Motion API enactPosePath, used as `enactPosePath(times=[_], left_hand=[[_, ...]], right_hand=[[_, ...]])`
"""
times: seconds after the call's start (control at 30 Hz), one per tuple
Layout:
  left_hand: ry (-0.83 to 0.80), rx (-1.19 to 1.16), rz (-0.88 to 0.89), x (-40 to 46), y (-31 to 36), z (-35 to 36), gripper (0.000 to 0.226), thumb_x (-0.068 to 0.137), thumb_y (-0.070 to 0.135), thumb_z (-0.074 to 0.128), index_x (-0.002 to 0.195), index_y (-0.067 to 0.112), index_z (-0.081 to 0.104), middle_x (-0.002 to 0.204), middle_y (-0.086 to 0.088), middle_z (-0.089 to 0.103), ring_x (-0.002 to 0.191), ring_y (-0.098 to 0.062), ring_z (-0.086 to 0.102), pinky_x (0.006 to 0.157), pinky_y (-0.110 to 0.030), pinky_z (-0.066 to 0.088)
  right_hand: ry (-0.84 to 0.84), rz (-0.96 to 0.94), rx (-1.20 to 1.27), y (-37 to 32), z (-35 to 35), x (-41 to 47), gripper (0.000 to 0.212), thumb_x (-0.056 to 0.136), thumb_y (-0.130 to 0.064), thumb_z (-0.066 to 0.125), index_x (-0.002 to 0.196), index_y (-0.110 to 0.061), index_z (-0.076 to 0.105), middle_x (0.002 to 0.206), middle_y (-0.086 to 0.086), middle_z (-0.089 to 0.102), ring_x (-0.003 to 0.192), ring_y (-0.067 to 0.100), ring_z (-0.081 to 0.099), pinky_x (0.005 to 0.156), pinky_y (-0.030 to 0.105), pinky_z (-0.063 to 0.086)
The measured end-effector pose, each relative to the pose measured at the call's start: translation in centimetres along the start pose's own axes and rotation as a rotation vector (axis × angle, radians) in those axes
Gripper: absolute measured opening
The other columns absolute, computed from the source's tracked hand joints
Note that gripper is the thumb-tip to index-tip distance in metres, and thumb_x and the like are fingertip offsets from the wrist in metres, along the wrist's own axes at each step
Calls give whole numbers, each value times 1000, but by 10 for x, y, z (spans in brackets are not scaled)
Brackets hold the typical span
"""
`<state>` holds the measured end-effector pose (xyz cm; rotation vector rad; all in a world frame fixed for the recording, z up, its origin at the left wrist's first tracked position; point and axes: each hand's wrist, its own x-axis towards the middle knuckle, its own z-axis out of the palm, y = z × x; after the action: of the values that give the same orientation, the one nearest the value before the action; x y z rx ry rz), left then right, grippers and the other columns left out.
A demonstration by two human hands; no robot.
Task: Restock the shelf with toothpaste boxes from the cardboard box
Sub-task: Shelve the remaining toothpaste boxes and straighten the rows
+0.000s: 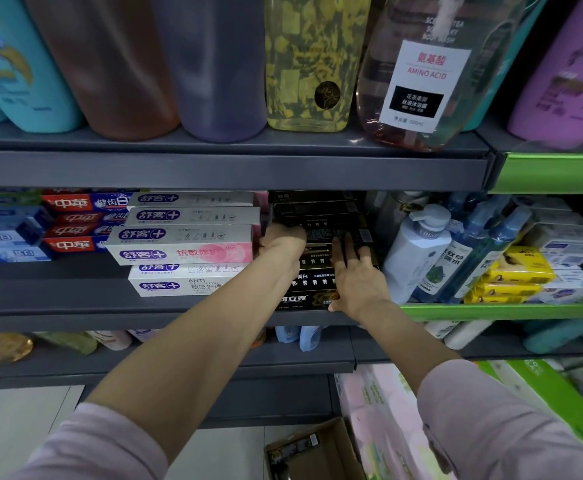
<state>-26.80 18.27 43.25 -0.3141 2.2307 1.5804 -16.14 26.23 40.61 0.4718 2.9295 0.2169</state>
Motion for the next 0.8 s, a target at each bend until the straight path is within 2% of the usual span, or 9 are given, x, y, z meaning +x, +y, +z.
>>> enactPosePath(times=[0.07, 0.17, 0.23, 0.33, 0.37, 0.5, 0.6, 0.7, 0.8], left_hand=[[-24, -99, 61, -9, 0, -4, 37, 80, -8, 46, 114, -1, 58, 106, -13, 64, 94, -26, 58, 79, -31, 52], [-79, -142, 175, -19, -2, -11, 45, 84, -11, 47, 126, 4, 52, 122, -11, 60, 110, -25, 56, 98, -36, 48], [-131, -130, 208, -22, -8, -16, 52, 83, -12, 51, 131, 6, 47, 124, -7, 58, 115, -23, 54, 102, -37, 45], [-166, -105, 33, -18, -23, -23, 48, 81, -8, 57, 128, -2, 52, 120, -15, 61, 111, -32, 59, 96, -43, 50], [-161, -81, 25, -16, -27, -24, 47, 79, -8, 57, 126, -2, 53, 118, -19, 62, 107, -34, 60, 93, -44, 52], [-155, 42, 230, -10, -27, -28, 64, 78, -16, 51, 136, 13, 47, 119, -14, 62, 107, -30, 61, 90, -42, 54], [-163, 45, 352, -11, -27, -26, 76, 74, -17, 49, 138, 22, 38, 121, -10, 60, 110, -27, 58, 93, -41, 52], [-182, 31, 378, -12, -26, -24, 72, 78, -19, 52, 138, 16, 34, 132, -9, 53, 120, -25, 53, 99, -34, 47], [-136, 64, 411, -9, -23, -26, 59, 81, -7, 65, 131, 12, 41, 131, -9, 55, 122, -25, 52, 96, -26, 43]], right_hand=[[11, 6, 14, 0, 0, 0, 130, 70, -54, 74, 147, -4, -18, 157, 16, -9, 140, 34, 10, 113, 38, 32], [25, 23, 49, -1, -2, -1, 133, 67, -53, 76, 146, -3, -19, 157, 16, -9, 141, 34, 10, 117, 37, 22], [32, 31, 74, -1, -5, -2, 134, 67, -52, 77, 146, -3, -20, 157, 14, -8, 141, 34, 10, 117, 36, 20], [51, 41, 95, -2, -7, -5, 133, 68, -49, 77, 146, 0, -19, 157, 13, -6, 140, 32, 13, 116, 34, 20], [55, 47, 100, -3, -8, -5, 133, 68, -49, 77, 146, 1, -19, 157, 13, -5, 140, 32, 14, 116, 33, 21], [38, 57, 112, -4, -9, -6, 132, 68, -49, 77, 146, 2, -17, 157, 13, -7, 142, 32, 10, 117, 34, 21], [39, 81, 146, -7, -9, -7, 135, 67, -47, 79, 145, 3, -19, 157, 14, -11, 142, 31, 8, 117, 33, 22], [44, 83, 155, -8, -8, -8, 135, 68, -47, 79, 144, 3, -21, 156, 15, -13, 142, 31, 10, 117, 32, 22], [43, 69, 127, -5, -11, -10, 135, 68, -48, 77, 143, 6, -21, 156, 18, -12, 141, 31, 11, 118, 32, 18]])
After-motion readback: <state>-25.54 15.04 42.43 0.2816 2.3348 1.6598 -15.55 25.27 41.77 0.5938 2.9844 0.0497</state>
